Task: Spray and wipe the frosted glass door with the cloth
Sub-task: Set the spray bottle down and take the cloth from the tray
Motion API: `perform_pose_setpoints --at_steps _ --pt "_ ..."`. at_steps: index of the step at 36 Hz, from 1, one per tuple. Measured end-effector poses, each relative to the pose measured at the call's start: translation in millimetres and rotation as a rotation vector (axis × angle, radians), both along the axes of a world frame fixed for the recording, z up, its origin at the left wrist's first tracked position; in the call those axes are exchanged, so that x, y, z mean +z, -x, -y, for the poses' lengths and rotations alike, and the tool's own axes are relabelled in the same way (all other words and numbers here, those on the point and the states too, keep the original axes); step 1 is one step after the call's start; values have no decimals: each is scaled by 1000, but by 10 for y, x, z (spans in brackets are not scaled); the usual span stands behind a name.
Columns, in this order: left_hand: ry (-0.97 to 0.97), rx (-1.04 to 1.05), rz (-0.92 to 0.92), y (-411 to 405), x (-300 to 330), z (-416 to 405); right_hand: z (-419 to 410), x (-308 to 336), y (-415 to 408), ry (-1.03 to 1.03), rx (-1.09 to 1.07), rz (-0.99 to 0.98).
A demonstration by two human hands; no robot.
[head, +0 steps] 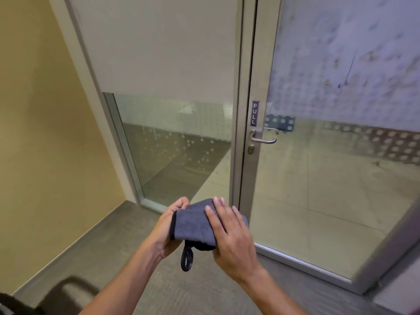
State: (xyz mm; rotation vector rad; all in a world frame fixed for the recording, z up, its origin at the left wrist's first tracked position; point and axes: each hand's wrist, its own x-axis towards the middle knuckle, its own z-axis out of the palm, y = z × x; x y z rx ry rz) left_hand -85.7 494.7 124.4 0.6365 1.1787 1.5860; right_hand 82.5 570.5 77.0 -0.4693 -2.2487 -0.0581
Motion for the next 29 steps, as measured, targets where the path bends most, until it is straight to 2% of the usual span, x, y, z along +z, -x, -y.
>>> perform_pose_setpoints --at_steps 2,5,9,12,15,17,22,29 --pt "-13 -37 7 83 7 -114 -40 20 104 27 -47 -8" --pt "-36 -125 29 239 24 -305 -174 18 284 21 -109 -126" --pt "-84 -202 -26 519 110 -508 -421 62 461 -109 -145 -226" --pt "-117 -291 98 813 141 -609 -576 145 536 -173 -146 -200" --pt "-57 -447 222 1071 138 -781 -746 196 563 -234 -113 -170" --pt "-16 -499 138 1147 138 -926 -860 188 569 -285 -97 -129" --pt "38 -659 -272 1025 91 -1309 -1080 144 504 -327 -93 3" --pt "26 -773 -443 797 122 -1811 -1424 107 128 -404 -213 77"
